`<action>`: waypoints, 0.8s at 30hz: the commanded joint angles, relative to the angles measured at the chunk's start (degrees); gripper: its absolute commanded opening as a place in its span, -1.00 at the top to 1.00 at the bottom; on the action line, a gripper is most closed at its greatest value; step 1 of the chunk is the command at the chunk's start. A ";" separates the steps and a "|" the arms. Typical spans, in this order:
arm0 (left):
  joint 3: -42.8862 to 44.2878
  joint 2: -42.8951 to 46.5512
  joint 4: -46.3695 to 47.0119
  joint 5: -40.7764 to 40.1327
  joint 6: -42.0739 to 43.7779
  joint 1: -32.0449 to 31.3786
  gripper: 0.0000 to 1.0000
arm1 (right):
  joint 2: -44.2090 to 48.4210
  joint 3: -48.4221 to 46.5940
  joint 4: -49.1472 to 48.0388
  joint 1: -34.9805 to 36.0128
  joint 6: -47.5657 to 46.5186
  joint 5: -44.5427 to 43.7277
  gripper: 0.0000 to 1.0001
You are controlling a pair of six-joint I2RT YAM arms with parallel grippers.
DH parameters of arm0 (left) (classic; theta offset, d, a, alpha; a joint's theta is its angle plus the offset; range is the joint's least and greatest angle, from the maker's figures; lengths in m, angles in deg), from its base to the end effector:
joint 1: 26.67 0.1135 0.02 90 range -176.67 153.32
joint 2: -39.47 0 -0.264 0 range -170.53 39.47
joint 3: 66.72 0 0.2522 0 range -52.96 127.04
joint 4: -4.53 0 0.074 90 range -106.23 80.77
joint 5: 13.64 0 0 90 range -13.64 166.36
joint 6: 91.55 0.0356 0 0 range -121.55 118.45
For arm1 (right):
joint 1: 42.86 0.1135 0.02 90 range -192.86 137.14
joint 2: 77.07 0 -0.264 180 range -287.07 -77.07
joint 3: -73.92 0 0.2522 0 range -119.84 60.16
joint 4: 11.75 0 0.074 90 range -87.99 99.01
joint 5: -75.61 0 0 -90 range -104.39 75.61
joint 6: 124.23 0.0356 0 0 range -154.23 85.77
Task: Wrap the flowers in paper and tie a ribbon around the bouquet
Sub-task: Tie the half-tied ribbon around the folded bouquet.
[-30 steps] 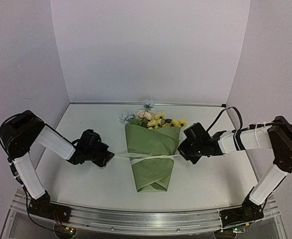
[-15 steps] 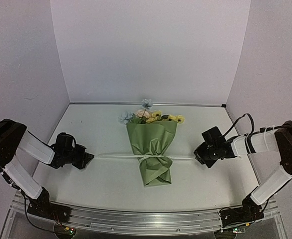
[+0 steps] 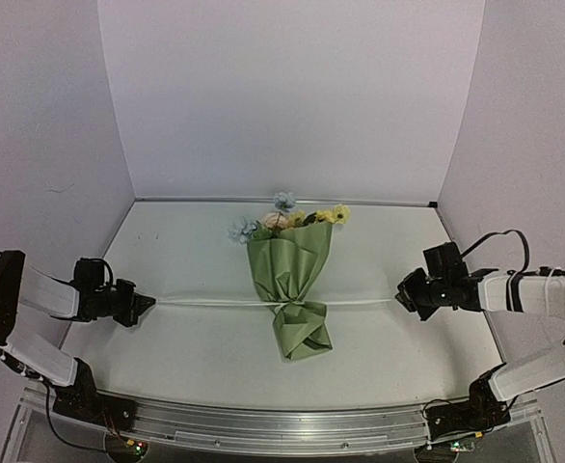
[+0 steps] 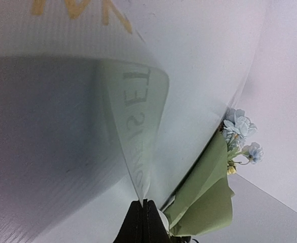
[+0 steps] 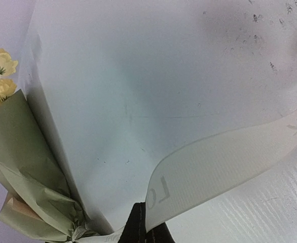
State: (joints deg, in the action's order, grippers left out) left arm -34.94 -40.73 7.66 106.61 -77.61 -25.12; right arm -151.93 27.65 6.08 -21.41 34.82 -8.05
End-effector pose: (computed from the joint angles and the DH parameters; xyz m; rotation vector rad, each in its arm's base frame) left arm 0.2165 -0.0121 0.1105 -1.3882 2.1822 -1.1930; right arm 0.2293 0.0943 0.1684 0.9805 2.3635 0.8260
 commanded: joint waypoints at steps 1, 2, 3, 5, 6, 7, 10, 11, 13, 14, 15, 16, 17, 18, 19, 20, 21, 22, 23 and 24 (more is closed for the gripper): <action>0.98 1.06 -2.35 -3.82 4.29 10.77 1.00 | 3.85 5.18 5.42 -9.64 -3.05 -6.80 1.00; 1.22 1.32 -3.20 -3.03 5.42 12.62 1.00 | 5.34 6.33 5.45 -10.94 -3.37 -6.47 1.00; 1.63 1.78 -4.31 -2.51 6.70 14.01 1.00 | 6.73 7.34 5.57 -12.00 -3.57 -5.37 1.00; 2.60 2.38 -6.35 -1.98 8.30 16.51 1.00 | 8.50 8.35 6.00 -14.23 -4.19 -4.58 1.00; 3.11 2.44 -6.84 -1.86 8.88 17.06 1.00 | 9.12 8.40 6.43 -14.61 -4.50 -4.56 1.00; 3.60 2.37 -7.32 -1.77 9.38 17.52 1.00 | 9.48 8.23 6.90 -14.60 -4.95 -4.25 1.00; 4.93 1.20 -7.61 -1.16 10.99 17.53 1.00 | 10.21 8.00 7.66 -13.11 -5.69 -3.96 1.00; 5.12 0.66 -7.20 -0.63 11.38 17.52 0.99 | 10.59 7.77 8.46 -11.74 -6.03 -5.11 1.00; 6.02 -0.91 -6.95 0.27 12.72 17.53 1.00 | 10.47 7.09 9.71 -7.31 -5.55 -6.29 1.00; 6.51 -1.51 -7.31 0.41 13.70 17.57 0.99 | 9.79 6.83 9.87 -5.60 -4.92 -6.33 1.00; 7.55 -2.52 -7.83 0.66 14.67 17.56 1.00 | 8.96 6.70 9.78 -3.53 -4.32 -6.34 1.00; 8.61 -3.37 -8.45 0.83 16.15 17.59 1.00 | 7.84 6.56 9.56 -2.04 -3.66 -6.34 1.00; 10.02 -4.44 -8.95 0.97 17.51 17.52 0.99 | 6.82 6.37 9.29 -0.64 -3.31 -6.34 1.00; 11.22 -5.42 -9.16 1.34 18.37 17.49 1.00 | 5.95 6.16 9.11 0.45 -3.10 -6.34 1.00; 12.06 -6.14 -9.09 1.91 18.70 17.38 1.00 | 5.20 5.82 9.03 0.96 -3.07 -6.34 1.00; 12.67 -6.46 -9.26 2.28 18.92 16.97 1.00 | 4.55 5.35 9.01 1.04 -3.17 -6.34 1.00; 13.13 -6.40 -9.75 2.12 18.98 16.12 1.00 | 4.19 4.88 9.06 1.03 -3.33 -6.79 1.00; 13.43 -6.17 -10.07 1.80 19.03 15.10 0.99 | 3.80 4.31 9.11 1.01 -3.47 -7.42 0.99; 13.66 -5.80 -10.57 1.42 19.11 13.89 0.99 | 3.30 3.56 9.15 0.98 -3.61 -7.15 0.89; 13.85 -5.36 -11.06 1.08 19.12 12.99 1.00 | 2.86 2.84 9.23 1.07 -3.58 -6.93 0.76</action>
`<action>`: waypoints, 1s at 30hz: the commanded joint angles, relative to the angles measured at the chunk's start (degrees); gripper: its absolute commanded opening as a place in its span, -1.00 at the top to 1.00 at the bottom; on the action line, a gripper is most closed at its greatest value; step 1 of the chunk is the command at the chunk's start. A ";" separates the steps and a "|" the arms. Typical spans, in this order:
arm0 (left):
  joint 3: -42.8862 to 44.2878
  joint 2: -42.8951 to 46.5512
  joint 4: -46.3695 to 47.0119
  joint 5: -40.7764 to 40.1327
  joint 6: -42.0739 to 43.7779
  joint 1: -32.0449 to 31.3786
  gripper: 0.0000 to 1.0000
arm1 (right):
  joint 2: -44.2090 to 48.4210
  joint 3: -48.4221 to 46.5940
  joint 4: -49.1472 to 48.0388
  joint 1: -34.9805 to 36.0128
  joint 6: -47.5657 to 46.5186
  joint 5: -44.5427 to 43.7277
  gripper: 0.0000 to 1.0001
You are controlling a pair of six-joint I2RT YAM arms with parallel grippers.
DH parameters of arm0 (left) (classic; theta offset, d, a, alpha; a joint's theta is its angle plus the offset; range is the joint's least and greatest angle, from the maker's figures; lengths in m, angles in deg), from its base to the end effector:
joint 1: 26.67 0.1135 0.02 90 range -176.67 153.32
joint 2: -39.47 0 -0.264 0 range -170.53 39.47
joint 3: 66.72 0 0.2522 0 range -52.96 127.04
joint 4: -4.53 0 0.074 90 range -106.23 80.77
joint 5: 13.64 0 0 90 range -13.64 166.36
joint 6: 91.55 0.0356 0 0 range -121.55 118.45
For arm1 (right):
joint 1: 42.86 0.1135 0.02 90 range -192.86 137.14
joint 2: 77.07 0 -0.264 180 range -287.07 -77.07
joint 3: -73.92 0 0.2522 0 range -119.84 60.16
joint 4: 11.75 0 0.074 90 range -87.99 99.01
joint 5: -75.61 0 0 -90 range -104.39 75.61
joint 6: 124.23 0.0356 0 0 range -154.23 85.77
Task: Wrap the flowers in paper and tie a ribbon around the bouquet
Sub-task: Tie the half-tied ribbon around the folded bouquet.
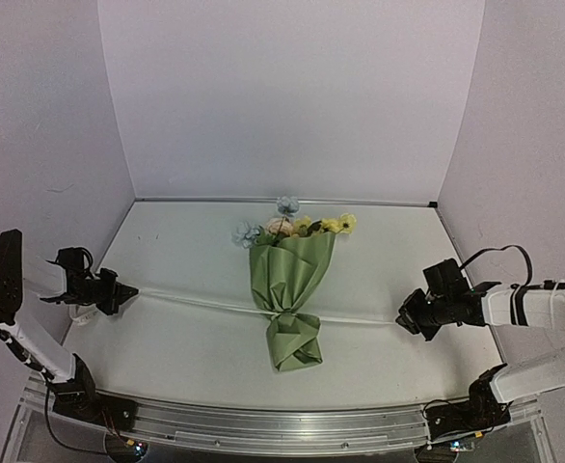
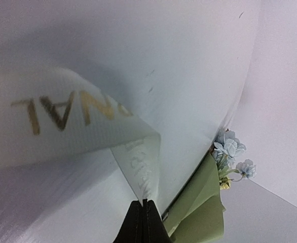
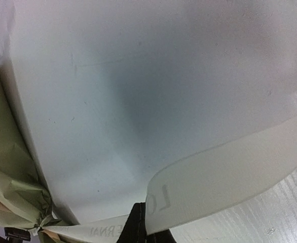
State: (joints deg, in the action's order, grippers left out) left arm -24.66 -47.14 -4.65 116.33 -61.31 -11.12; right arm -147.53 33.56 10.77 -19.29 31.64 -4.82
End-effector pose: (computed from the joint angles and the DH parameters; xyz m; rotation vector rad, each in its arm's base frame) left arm 0.2412 0.0434 0.1185 -1.3264 2.2196 -1.1816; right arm 0.1957 0.0918 0.1491 0.8962 2.5270 0.7974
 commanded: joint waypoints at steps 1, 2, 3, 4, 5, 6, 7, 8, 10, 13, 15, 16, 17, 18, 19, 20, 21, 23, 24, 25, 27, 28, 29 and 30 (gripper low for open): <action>3.59 1.57 0.78 -9.06 2.78 -1.84 0.99 | -1.85 -3.57 4.60 -0.95 -0.27 -10.03 0.62; 3.24 2.32 0.47 -9.63 2.45 -2.56 0.89 | -1.88 -3.72 4.61 -0.73 0.01 -10.03 0.44; 2.69 3.23 0.31 -10.22 1.83 -3.16 0.68 | -1.79 -3.79 4.61 -0.33 0.36 -9.92 0.24; 2.25 4.12 0.03 -10.61 1.35 -3.66 0.47 | -1.59 -3.84 4.61 0.22 0.82 -9.18 0.10; 1.90 5.14 -0.41 -11.16 0.96 -4.21 0.28 | -1.36 -3.88 4.61 0.86 1.32 -8.66 -0.04; 1.52 6.62 -1.00 -11.95 0.59 -4.72 0.10 | -1.12 -3.96 4.65 2.04 2.08 -8.78 -0.14; 1.23 8.22 -1.81 -12.68 0.24 -5.18 -0.07 | -0.85 -3.98 4.62 3.44 3.17 -9.02 -0.21; 1.17 9.81 -3.02 -13.34 -0.01 -5.67 -0.24 | -0.50 -3.88 4.46 4.87 4.52 -9.25 -0.27; 1.37 12.95 -6.33 -14.75 -0.46 -6.66 -0.41 | 0.51 -3.77 3.74 8.14 8.02 -10.44 -0.32; 1.42 18.19 -9.84 -16.96 -3.61 -9.46 -0.51 | 1.26 -4.40 2.95 13.70 14.84 -13.89 -0.38; 0.93 21.21 -12.32 -19.43 -8.21 -13.52 -0.51 | 1.03 -5.28 2.58 16.50 18.76 -15.66 -0.42; 0.36 22.64 -12.73 -20.45 -10.98 -17.23 -0.52 | 0.69 -5.70 2.04 17.86 20.59 -16.42 -0.44; -0.49 24.03 -12.98 -22.06 -14.93 -19.87 -0.51 | 0.04 -6.46 1.29 19.37 22.50 -17.11 -0.44; -1.30 25.11 -13.08 -23.83 -17.52 -22.85 -0.51 | -1.00 -7.20 0.78 20.62 23.84 -17.53 -0.44; -2.32 25.82 -12.38 -25.10 -22.83 -25.62 -0.51 | -2.43 -8.25 0.56 21.62 24.97 -17.60 -0.45; -3.71 26.14 -10.69 -25.86 -27.23 -28.14 -0.51 | -4.36 -9.56 0.08 22.33 25.78 -17.45 -0.46; -4.93 26.11 -7.86 -26.55 -30.61 -31.56 -0.50 | -5.86 -10.40 -0.63 23.03 26.64 -17.09 -0.47; -4.99 24.54 -4.60 -29.89 -36.81 -38.12 -0.50 | -8.83 -11.88 -2.74 23.75 28.04 -15.94 -0.47; -4.91 23.17 -1.87 -31.50 -39.56 -41.21 -0.50 | -10.02 -12.47 -3.69 24.14 28.86 -15.63 -0.47; -4.94 21.13 0.50 -32.52 -42.29 -43.35 -0.50 | -10.86 -12.88 -4.34 24.38 29.50 -15.60 -0.48; -4.56 16.38 6.56 -33.37 -46.36 -47.35 -0.51 | -12.36 -13.39 -5.24 24.45 30.41 -16.11 -0.49; -4.13 13.87 9.48 -33.41 -47.68 -48.83 -0.51 | -12.96 -13.23 -5.75 24.46 30.95 -16.39 -0.49; -3.52 11.34 11.86 -33.38 -48.91 -50.14 -0.51 | -13.38 -12.91 -6.38 24.43 31.55 -16.61 -0.49; -2.63 8.91 13.91 -33.30 -50.04 -51.26 -0.51 | -13.81 -12.49 -7.17 24.47 32.17 -16.57 -0.50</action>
State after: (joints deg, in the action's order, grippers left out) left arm -29.50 -30.74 -4.11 86.90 -100.14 -58.35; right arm -159.68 21.97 6.98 4.97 59.62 -19.38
